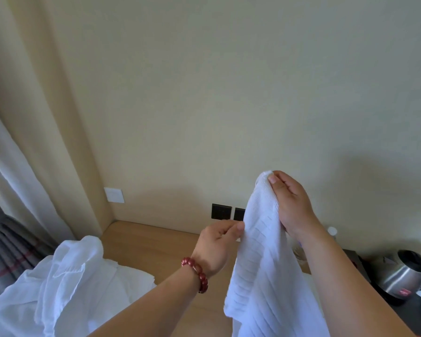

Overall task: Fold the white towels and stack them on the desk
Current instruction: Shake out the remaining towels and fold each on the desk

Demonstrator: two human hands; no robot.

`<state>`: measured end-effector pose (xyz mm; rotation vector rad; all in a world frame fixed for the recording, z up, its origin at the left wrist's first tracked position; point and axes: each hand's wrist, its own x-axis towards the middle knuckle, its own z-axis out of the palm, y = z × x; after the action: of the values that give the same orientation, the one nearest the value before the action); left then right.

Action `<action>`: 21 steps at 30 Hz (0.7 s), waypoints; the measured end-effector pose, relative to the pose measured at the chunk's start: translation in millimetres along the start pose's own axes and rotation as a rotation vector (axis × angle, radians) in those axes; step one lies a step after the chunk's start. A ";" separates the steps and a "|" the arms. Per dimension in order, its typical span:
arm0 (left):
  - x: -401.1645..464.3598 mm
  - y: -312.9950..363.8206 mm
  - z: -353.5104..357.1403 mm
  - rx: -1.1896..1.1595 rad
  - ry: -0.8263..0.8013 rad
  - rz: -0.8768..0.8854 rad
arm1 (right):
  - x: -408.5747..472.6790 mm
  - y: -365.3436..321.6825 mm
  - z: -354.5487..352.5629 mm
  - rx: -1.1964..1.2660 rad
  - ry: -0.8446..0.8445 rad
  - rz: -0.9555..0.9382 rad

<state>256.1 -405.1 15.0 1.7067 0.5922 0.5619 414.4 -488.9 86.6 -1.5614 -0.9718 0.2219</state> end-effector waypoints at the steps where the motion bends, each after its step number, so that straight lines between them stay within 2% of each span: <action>1: -2.5 2.4 0.9 -0.054 0.015 0.019 | -0.1 -0.2 -0.5 -0.002 -0.023 -0.006; 4: -1.9 7.2 1.8 -0.166 0.023 0.068 | -3.4 0.2 1.3 -0.009 -0.075 0.005; 8: -1.3 10.1 7.9 -0.216 -0.097 0.098 | -9.4 3.9 8.6 -0.093 -0.127 -0.014; 16: 6.8 22.2 14.0 -0.148 0.143 0.045 | -12.8 13.3 14.6 -0.269 -0.053 -0.074; 21: 7.7 36.2 14.1 -0.028 0.272 0.155 | -7.3 4.3 16.7 -0.249 -0.002 -0.101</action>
<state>274.3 -417.2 48.1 1.6712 0.6432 0.9185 401.2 -481.4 75.7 -1.7321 -1.1097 0.0318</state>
